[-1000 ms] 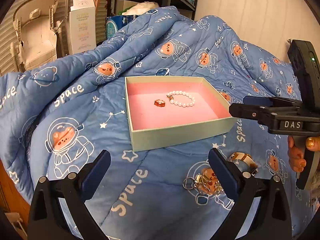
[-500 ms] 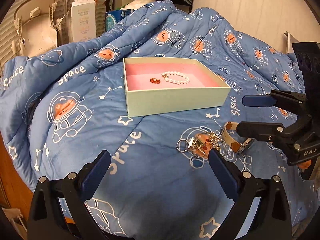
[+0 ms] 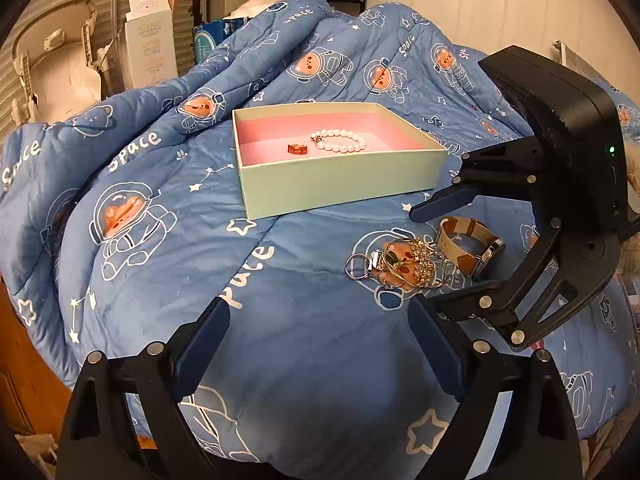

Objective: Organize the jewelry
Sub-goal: 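Grasp the small silver ring with the left tool while the right tool grasps the gold hoop bangle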

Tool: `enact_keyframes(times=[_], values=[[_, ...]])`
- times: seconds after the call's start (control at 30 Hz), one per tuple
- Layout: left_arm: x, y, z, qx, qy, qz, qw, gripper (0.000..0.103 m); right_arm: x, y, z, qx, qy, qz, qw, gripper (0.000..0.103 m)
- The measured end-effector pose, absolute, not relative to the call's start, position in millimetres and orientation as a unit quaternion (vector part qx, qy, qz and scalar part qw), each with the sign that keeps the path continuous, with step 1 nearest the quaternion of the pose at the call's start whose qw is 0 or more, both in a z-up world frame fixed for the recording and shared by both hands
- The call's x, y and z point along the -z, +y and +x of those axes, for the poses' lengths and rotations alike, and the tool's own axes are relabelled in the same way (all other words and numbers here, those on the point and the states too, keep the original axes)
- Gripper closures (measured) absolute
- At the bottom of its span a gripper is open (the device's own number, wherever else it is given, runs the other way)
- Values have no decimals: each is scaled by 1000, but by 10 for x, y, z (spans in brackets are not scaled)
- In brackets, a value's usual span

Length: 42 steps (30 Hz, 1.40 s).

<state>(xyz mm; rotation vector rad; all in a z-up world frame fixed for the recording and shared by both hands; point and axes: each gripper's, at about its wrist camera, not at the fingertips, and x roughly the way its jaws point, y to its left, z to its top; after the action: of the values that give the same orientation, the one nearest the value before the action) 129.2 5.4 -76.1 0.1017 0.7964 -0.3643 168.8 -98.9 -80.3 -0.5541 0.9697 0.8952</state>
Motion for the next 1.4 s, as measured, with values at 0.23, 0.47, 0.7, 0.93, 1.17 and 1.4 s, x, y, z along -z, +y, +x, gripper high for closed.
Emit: enact_keyframes(times=[0.23,0.47,0.7,0.93,1.17,1.4], values=[[783,62,1416,198,396,38,896,37,843,-1047,1760,-430,465,-244,734,52],[793,-23,1506,218,401,41,889,45,797,-1065,1712,-428,460,-235,742,53],[806,-15,1536,226,407,32,884,55,634,-1172,1735,-414,448,-192,769,53],[836,-103,1617,237,414,36,878,64,490,-1318,1796,-392,442,-145,794,53],[942,-194,1715,238,426,47,872,75,460,-1388,1756,-385,441,-128,800,53],[955,-258,1722,243,424,48,871,85,477,-1428,1730,-374,443,-110,807,53]])
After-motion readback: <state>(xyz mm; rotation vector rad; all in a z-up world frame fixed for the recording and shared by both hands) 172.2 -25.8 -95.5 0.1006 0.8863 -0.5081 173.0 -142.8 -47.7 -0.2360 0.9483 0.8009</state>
